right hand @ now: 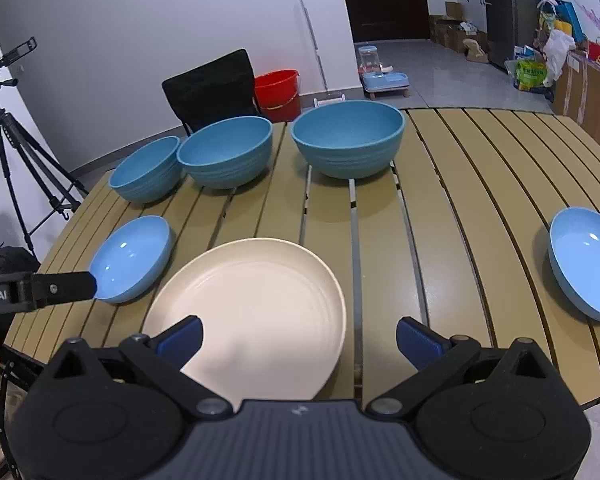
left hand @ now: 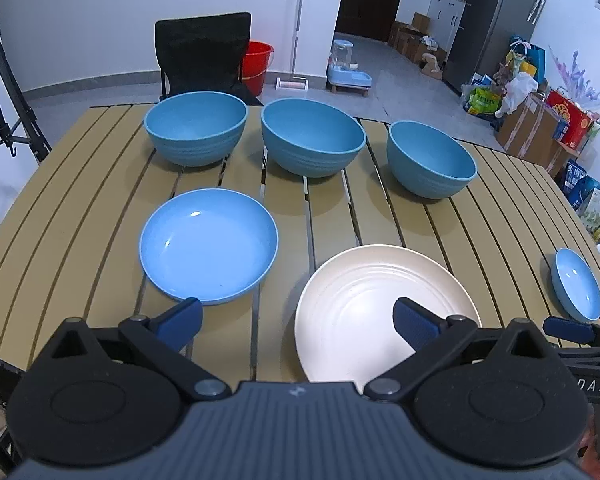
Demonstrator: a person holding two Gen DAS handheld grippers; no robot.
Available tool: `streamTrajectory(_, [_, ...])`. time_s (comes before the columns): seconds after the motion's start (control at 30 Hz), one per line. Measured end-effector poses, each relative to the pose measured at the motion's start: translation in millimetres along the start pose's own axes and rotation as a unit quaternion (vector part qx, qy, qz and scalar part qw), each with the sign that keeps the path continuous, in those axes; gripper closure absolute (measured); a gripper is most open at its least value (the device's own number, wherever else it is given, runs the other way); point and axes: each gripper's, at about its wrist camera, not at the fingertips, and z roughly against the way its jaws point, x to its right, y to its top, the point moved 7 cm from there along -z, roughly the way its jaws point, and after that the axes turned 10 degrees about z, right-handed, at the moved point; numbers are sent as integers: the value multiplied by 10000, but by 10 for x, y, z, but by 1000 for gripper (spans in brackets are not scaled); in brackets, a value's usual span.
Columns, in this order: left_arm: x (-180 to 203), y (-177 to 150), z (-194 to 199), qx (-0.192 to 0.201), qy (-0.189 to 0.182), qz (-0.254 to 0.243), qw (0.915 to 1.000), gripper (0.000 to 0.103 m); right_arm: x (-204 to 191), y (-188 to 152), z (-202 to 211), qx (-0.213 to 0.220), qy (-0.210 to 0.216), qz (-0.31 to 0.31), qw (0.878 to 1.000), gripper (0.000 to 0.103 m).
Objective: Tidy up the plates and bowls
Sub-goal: 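Move both grippers over to the shallow blue plate beside the cream plate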
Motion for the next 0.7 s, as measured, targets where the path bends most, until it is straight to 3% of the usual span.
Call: streamTrajectory(0.7, [-572, 148, 347, 411, 351, 382, 9978, 0, -373, 195, 188, 270, 104, 435, 9986, 0])
